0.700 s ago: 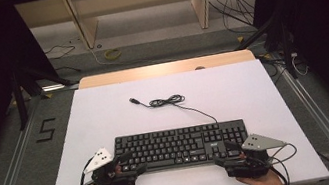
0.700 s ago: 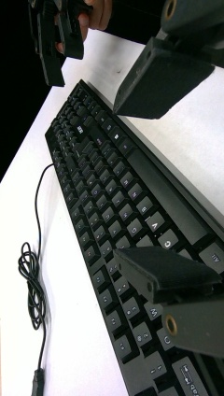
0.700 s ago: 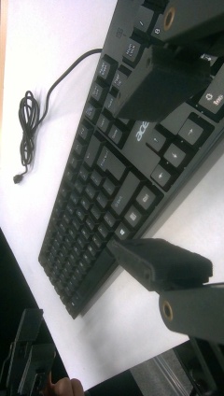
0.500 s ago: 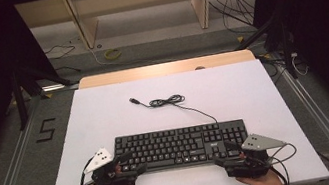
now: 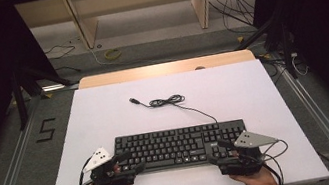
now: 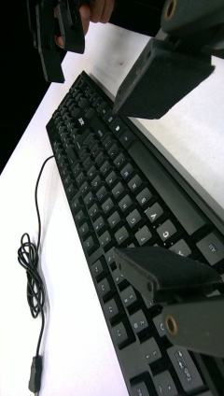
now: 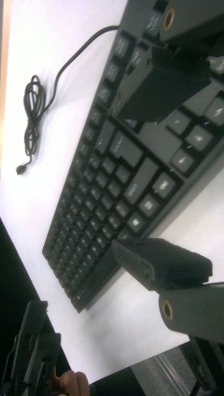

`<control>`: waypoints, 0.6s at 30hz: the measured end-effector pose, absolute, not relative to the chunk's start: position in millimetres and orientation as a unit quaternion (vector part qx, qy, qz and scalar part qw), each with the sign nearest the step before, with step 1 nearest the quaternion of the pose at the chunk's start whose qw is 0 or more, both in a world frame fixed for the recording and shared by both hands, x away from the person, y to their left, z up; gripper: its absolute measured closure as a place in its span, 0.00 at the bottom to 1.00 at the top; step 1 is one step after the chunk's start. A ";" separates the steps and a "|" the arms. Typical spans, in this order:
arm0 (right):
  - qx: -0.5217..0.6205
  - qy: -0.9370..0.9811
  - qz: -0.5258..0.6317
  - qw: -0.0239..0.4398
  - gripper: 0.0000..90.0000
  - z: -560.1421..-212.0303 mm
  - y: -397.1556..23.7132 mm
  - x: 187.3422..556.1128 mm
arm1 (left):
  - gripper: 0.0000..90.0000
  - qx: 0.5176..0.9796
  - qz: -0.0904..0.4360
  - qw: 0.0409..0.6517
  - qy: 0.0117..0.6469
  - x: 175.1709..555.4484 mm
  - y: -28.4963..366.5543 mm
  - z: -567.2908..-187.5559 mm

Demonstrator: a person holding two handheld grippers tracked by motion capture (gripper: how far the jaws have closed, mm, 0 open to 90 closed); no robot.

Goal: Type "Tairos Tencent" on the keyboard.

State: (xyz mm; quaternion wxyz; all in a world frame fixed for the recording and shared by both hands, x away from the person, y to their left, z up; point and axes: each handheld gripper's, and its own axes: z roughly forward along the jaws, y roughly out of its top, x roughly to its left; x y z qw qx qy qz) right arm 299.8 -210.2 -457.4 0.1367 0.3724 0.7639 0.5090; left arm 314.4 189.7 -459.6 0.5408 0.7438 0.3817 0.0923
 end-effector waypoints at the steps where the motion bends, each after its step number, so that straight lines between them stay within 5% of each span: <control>1: 0.371 0.765 0.508 0.137 0.35 -456.5 -208.2 301.2 | 0.28 0.744 0.093 0.540 0.383 314.6 190.3 -459.6; 18: 0.349 0.781 0.508 0.100 0.39 -448.9 -163.6 330.8 | 0.31 0.734 0.114 0.527 0.414 319.9 201.3 -458.6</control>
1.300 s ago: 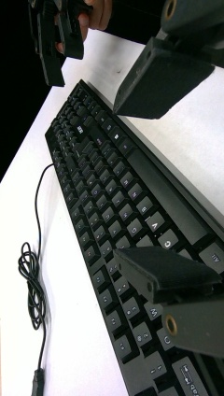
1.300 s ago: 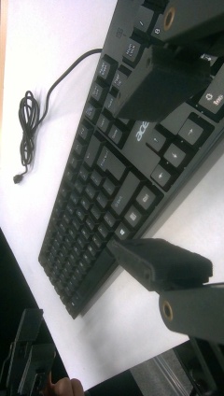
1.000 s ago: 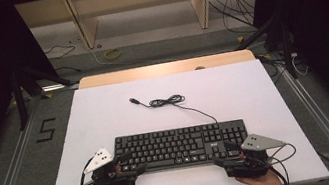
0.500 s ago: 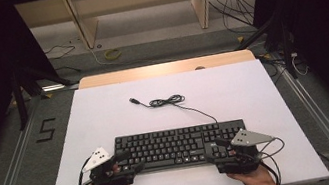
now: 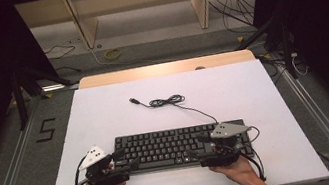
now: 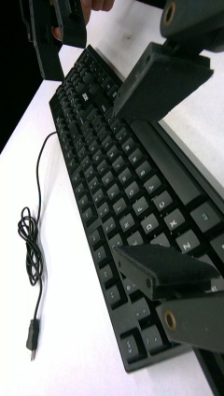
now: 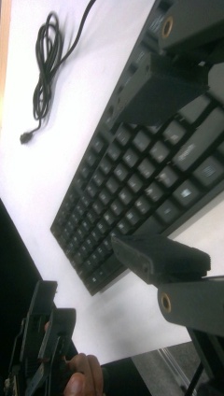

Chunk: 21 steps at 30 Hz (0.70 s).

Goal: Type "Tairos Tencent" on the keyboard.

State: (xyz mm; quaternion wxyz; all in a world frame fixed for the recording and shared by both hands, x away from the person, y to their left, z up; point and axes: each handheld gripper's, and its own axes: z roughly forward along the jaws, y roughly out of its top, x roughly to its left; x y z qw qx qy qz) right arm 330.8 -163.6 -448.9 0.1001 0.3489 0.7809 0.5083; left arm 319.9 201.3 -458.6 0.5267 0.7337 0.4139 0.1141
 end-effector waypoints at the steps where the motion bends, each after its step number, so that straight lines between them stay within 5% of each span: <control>1: 0.348 0.782 0.508 0.099 0.39 -448.4 -160.3 332.9 | 0.31 0.735 0.117 0.524 0.414 320.3 202.6 -458.2; 12: 0.340 0.793 0.497 0.087 0.46 -444.2 -127.8 351.6 | 0.43 0.728 0.129 0.505 0.445 324.4 216.5 -458.2; 21: 0.344 0.805 0.477 0.080 0.61 -447.3 -107.8 365.8 | 0.63 0.733 0.134 0.480 0.464 327.0 223.1 -460.6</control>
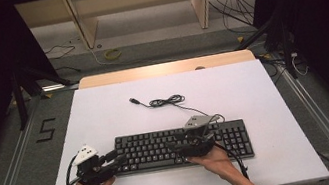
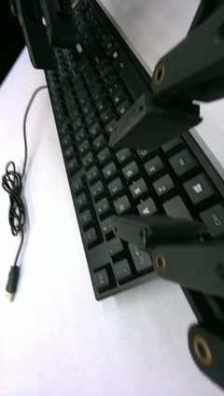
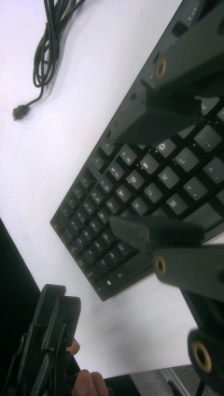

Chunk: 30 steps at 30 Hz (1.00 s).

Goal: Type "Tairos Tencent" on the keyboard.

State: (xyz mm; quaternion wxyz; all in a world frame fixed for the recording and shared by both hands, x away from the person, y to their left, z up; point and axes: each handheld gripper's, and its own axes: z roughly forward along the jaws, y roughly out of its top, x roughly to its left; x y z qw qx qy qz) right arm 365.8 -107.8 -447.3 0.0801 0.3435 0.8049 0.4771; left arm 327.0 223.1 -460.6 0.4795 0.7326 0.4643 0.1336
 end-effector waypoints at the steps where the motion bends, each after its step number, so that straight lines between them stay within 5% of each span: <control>1: 0.343 0.807 0.475 0.080 0.63 -447.6 -105.9 367.1 | 0.65 0.734 0.134 0.475 0.466 327.3 223.5 -461.0; 16: 0.344 0.821 0.451 0.060 0.95 -456.8 -70.7 384.5 | 0.98 0.767 0.128 0.425 0.463 329.3 220.6 -466.5; 30: 0.335 0.839 0.425 0.052 1.00 -467.9 -32.9 395.5 | 0.99 0.778 0.123 0.399 0.469 333.7 223.2 -471.6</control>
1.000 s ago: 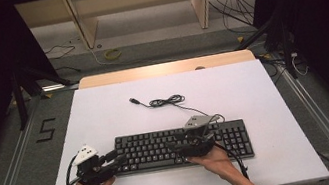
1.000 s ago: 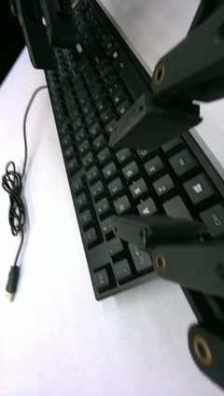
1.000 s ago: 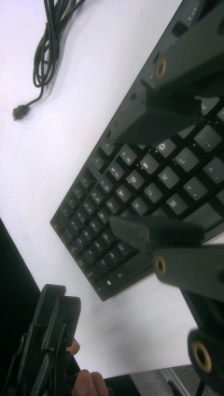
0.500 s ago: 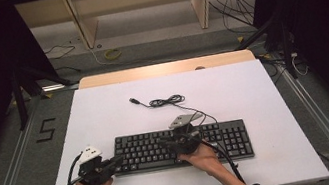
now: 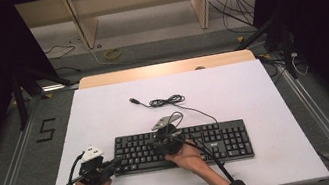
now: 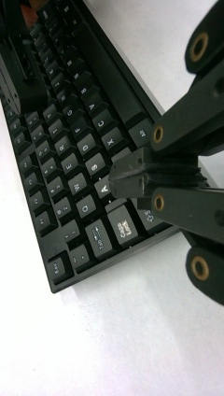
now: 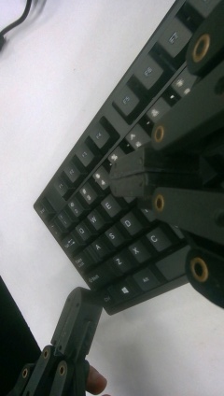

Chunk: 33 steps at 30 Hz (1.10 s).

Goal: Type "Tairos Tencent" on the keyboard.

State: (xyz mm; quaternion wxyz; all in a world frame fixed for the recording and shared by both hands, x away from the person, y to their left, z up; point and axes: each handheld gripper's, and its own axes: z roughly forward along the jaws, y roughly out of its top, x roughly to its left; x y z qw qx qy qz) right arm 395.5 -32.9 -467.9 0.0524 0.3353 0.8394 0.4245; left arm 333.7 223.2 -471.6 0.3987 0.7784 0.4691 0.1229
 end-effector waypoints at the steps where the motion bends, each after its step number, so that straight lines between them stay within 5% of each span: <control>1: 0.335 0.841 0.423 0.053 1.00 -468.4 -31.6 396.3 | 0.99 0.778 0.123 0.399 0.469 333.7 223.2 -471.6; 33: 0.346 0.845 0.403 0.054 1.00 -479.6 -24.0 404.2 | 0.99 0.789 0.115 0.371 0.476 339.7 220.7 -478.8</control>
